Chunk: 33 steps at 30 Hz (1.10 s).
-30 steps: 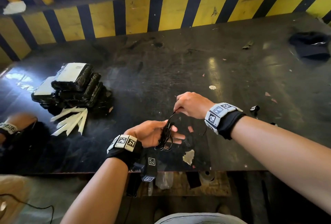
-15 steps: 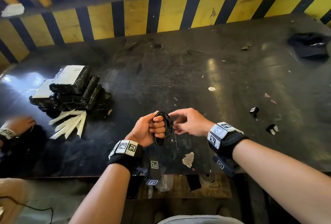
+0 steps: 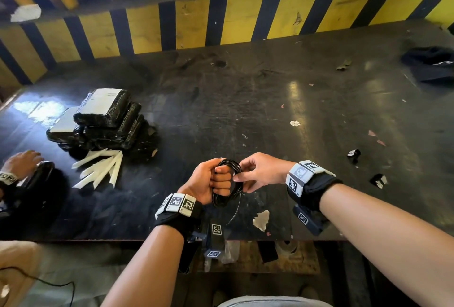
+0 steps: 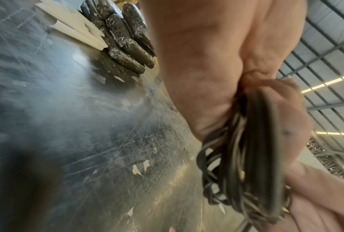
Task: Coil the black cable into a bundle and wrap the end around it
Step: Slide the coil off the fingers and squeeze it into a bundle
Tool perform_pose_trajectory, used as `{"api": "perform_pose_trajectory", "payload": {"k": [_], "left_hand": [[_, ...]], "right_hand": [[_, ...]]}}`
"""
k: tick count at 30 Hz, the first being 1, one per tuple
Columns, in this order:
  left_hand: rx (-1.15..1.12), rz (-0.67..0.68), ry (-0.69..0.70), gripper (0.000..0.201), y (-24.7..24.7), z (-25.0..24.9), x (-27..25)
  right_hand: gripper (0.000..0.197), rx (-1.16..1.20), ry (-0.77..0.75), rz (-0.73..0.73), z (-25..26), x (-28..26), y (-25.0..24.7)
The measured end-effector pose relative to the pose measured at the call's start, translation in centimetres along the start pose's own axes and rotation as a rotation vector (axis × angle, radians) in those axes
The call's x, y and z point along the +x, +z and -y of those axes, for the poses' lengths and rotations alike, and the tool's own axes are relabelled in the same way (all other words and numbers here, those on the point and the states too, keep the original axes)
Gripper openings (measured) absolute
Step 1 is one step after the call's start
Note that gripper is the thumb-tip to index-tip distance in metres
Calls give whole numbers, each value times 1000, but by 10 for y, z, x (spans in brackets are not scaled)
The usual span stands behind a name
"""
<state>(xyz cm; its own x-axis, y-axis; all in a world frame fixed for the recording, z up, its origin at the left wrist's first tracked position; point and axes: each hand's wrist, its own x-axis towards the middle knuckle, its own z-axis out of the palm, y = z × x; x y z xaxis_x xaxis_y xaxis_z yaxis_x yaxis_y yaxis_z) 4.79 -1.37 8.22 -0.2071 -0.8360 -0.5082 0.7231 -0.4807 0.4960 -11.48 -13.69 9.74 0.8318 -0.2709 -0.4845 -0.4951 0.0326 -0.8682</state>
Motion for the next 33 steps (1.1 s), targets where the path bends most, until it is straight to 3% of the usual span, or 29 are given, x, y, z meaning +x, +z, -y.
{"api": "perform_pose_trajectory", "payload": {"k": [5, 8, 12, 17, 21, 24, 33], "left_hand": [[173, -250, 95, 49, 1, 0, 5], [385, -413, 158, 60, 5, 4, 10], [767, -391, 164, 66, 8, 8, 11], [1168, -361, 219, 30, 14, 8, 11], [1573, -324, 198, 22, 27, 4, 12], [1592, -326, 185, 13, 37, 6, 16], [1381, -515, 237, 18, 31, 13, 23]], "right_hand": [[27, -153, 30, -52, -2, 6, -4], [16, -316, 42, -67, 3, 4, -10], [21, -449, 70, -75, 17, -3, -19], [22, -703, 116, -88, 25, -7, -27], [23, -887, 129, -87, 27, -13, -28], [22, -880, 121, -93, 27, -15, -28], [26, -512, 97, -106, -10, -14, -33]]}}
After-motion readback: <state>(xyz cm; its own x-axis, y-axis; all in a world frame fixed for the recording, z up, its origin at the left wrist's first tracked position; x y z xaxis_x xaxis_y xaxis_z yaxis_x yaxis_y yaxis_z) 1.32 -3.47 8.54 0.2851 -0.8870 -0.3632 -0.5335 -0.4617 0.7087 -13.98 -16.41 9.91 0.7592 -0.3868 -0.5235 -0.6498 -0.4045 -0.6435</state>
